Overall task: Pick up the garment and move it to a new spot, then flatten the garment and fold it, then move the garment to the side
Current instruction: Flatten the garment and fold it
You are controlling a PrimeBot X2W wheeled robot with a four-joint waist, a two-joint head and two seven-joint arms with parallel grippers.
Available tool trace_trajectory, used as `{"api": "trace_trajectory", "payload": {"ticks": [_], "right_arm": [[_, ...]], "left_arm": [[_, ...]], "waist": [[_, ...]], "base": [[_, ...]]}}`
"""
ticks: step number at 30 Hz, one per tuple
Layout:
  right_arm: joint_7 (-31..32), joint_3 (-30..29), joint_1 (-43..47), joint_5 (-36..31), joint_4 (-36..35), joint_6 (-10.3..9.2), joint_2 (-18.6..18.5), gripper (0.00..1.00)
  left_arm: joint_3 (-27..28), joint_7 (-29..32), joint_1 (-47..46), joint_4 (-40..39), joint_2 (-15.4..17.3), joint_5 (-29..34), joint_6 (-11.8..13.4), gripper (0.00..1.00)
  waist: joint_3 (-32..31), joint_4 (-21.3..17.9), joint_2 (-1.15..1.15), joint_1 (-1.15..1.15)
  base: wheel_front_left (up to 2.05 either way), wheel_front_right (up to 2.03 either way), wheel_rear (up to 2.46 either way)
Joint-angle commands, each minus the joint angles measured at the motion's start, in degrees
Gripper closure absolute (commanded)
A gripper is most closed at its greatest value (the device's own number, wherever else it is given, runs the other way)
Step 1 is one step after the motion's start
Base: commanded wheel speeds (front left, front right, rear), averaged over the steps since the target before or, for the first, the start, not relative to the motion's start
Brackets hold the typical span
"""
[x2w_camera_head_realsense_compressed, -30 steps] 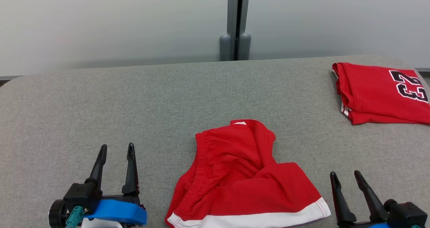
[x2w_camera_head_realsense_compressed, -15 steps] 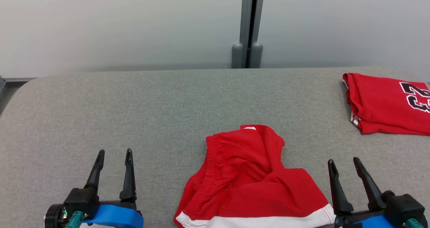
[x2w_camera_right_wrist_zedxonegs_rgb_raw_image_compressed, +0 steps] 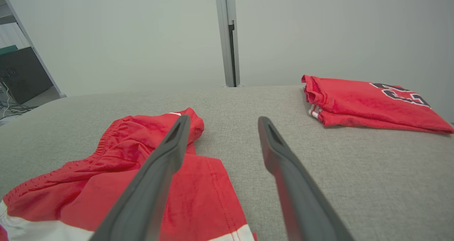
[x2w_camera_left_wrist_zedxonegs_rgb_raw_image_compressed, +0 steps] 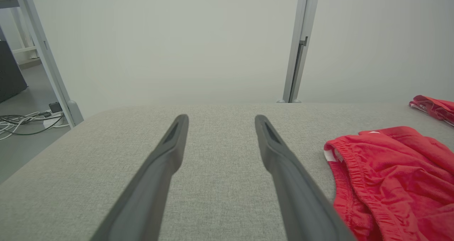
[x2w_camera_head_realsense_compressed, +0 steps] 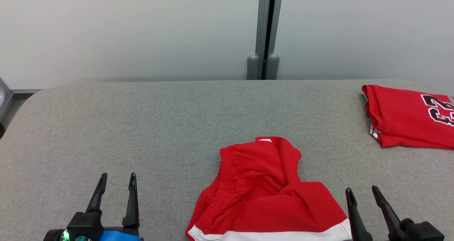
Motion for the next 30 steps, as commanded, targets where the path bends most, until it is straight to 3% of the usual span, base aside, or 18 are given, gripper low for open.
{"api": "trace_trajectory", "payload": {"ticks": [1, 30], "right_arm": [[-0.4, 0.0, 0.7, 0.0, 0.2, 0.03, -0.1, 0.00], [-0.2, 0.1, 0.1, 0.1, 1.7, 0.03, 0.0, 0.00]], "left_arm": [[0.3, -0.2, 0.7, -0.3, 0.1, 0.5, 0.3, 0.00], [-0.7, -0.2, 0.8, -0.4, -0.2, 0.7, -0.2, 0.00]], "waist": [[-0.1, -0.1, 0.00, 0.00], [-0.7, -0.3, 0.00, 0.00]], "base": [[0.00, 0.00, 0.00], [0.00, 0.00, 0.00]]}}
